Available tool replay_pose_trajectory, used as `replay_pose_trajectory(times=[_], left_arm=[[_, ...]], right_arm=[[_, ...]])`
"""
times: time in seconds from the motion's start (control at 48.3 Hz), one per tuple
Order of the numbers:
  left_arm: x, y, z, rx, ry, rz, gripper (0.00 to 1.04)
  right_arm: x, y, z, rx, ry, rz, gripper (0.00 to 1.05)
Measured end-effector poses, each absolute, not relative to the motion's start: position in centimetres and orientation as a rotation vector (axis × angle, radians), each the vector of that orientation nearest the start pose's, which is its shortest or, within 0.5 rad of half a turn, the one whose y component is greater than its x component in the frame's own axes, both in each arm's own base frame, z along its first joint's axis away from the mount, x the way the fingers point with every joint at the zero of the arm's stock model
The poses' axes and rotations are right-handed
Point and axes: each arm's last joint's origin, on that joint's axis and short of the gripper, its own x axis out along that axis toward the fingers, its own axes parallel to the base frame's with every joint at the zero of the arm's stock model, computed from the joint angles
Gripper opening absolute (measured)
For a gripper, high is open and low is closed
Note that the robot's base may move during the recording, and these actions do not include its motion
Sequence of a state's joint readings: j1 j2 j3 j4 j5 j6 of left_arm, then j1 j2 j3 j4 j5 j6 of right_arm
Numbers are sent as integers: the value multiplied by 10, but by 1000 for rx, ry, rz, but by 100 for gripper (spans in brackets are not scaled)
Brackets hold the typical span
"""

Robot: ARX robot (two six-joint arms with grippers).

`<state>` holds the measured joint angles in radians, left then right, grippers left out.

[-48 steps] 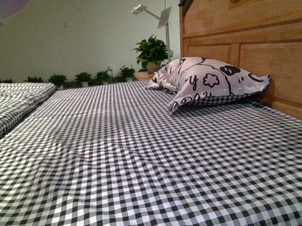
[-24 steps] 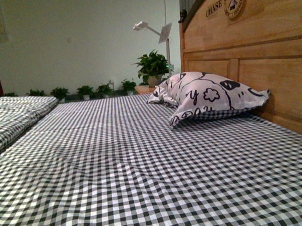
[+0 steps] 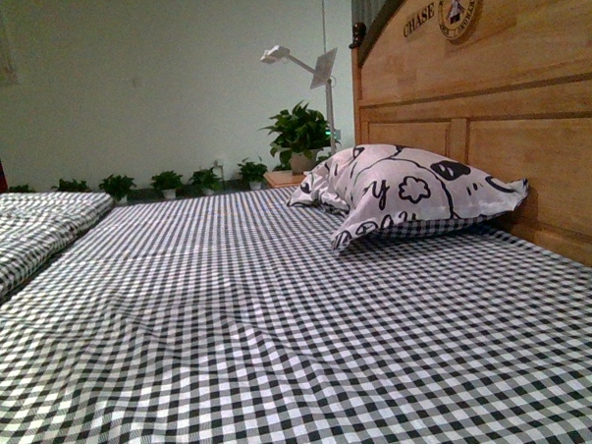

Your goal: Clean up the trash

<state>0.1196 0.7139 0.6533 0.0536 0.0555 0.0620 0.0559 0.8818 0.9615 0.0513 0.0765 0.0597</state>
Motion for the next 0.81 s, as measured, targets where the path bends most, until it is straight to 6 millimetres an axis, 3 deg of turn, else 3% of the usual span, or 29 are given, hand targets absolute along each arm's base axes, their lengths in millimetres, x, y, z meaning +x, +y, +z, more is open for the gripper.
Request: replay_pose_trajectory(times=[0.808], left_arm=[[164, 18, 321, 61, 9, 63, 27]], right_arm=[[187, 8, 399, 68, -131, -18, 19]])
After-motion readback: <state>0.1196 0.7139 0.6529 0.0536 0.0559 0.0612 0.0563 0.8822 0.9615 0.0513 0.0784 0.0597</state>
